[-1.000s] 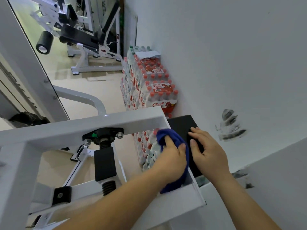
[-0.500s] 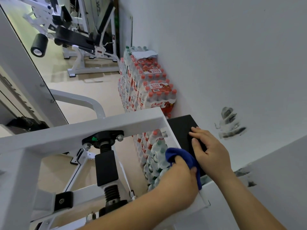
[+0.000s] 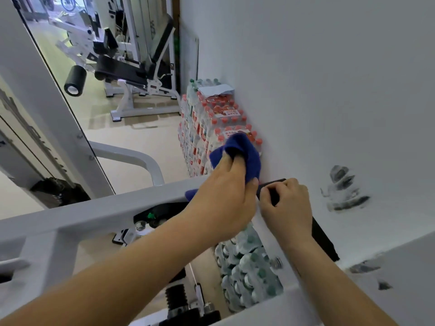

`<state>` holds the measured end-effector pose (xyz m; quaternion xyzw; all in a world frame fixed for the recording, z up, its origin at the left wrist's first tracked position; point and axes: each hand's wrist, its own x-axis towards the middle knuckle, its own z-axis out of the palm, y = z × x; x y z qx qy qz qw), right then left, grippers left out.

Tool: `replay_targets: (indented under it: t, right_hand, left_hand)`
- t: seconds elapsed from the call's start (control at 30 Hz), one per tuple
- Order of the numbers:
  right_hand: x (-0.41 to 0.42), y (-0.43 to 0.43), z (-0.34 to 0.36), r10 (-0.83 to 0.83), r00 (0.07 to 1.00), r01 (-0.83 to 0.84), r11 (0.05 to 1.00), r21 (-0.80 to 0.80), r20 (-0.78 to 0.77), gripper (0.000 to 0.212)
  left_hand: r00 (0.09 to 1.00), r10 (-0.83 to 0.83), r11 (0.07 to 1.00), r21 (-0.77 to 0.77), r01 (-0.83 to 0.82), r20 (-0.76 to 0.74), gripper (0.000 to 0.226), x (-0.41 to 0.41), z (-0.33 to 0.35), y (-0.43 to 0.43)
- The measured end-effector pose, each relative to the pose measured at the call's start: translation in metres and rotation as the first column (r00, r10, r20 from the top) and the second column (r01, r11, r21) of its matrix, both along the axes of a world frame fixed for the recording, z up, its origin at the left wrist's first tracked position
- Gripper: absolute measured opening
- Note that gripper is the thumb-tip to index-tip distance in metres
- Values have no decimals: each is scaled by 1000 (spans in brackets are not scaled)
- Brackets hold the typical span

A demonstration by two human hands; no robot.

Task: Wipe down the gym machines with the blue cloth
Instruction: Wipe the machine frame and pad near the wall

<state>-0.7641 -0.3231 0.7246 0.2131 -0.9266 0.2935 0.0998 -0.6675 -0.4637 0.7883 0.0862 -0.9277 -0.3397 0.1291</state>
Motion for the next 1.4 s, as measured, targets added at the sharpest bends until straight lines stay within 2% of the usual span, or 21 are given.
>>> replay_targets:
  t: [0.07, 0.13, 0.2, 0.27, 0.33, 0.4, 0.47, 0.57, 0.67, 0.73, 0.87, 1.0, 1.1, 1.27, 1.33, 1.4]
  right_hand:
    - [-3, 0, -4, -32, 999, 31, 999, -35, -9, 16]
    - [-8, 4, -8, -21, 999, 19, 998, -65, -29, 14]
    - [-8, 3, -10, 14, 997, -18, 998, -58, -82, 11]
    - [-6, -1, -11, 59, 990, -62, 998, -21, -131, 9]
    - [-5, 0, -12, 94, 982, -91, 996, 27, -163, 8]
    - [-5, 1, -13, 100, 987, -97, 995, 31, -125, 13]
    - [-5, -2, -14, 98, 991, -96, 995, 35, -88, 16]
    - [-6, -6, -15, 104, 988, -94, 991, 92, -115, 15]
    - [-8, -7, -16, 101, 987, -88, 990, 106, -127, 17]
    - [-8, -6, -18, 94, 988, -84, 993, 83, -120, 19]
    - [-5, -2, -19, 77, 992, -70, 995, 71, -99, 22]
    - [-4, -4, -17, 71, 992, -59, 992, 113, -102, 25]
    - [-4, -8, -14, 57, 990, -36, 987, 159, -132, 25]
    - [0, -7, -14, 58, 991, -41, 990, 134, -125, 29]
    - [3, 0, -14, 64, 990, -48, 990, 129, -125, 31]
    - [6, 4, -14, 72, 986, -53, 990, 129, -148, 30]
  left_hand:
    - [986, 20, 962, -272, 27, 168, 63, -24, -27, -12]
    - [959, 61, 849, -520, 96, 276, 71, -43, -53, -22]
    - [955, 62, 797, -590, 128, 291, 73, -59, -61, -28]
    - [957, 1, 813, -558, 167, 289, 71, -69, -57, -35]
    - [933, -51, 819, -520, 244, 357, 68, -59, -47, -56]
    - [904, -6, 826, -507, 246, 428, 66, -33, -44, -87]
    - [884, 93, 824, -533, 190, 458, 54, -7, -45, -107]
    - [917, 84, 786, -591, 179, 390, 44, -11, -44, -98]
    - [953, 17, 837, -525, 151, 301, 53, -52, -52, -68]
    - [952, -38, 828, -525, 199, 302, 63, -68, -56, -51]
    - [943, -157, 821, -492, 289, 293, 60, -34, -61, -81]
    - [902, 5, 904, -387, 181, 432, 47, 15, -60, -141]
    - [924, 82, 891, -444, 99, 373, 42, 2, -62, -130]
    - [967, 2, 799, -582, 152, 256, 59, -36, -70, -71]
    - [966, -62, 809, -554, 196, 252, 58, -20, -69, -84]
    - [957, -40, 875, -452, 172, 287, 54, 11, -71, -118]
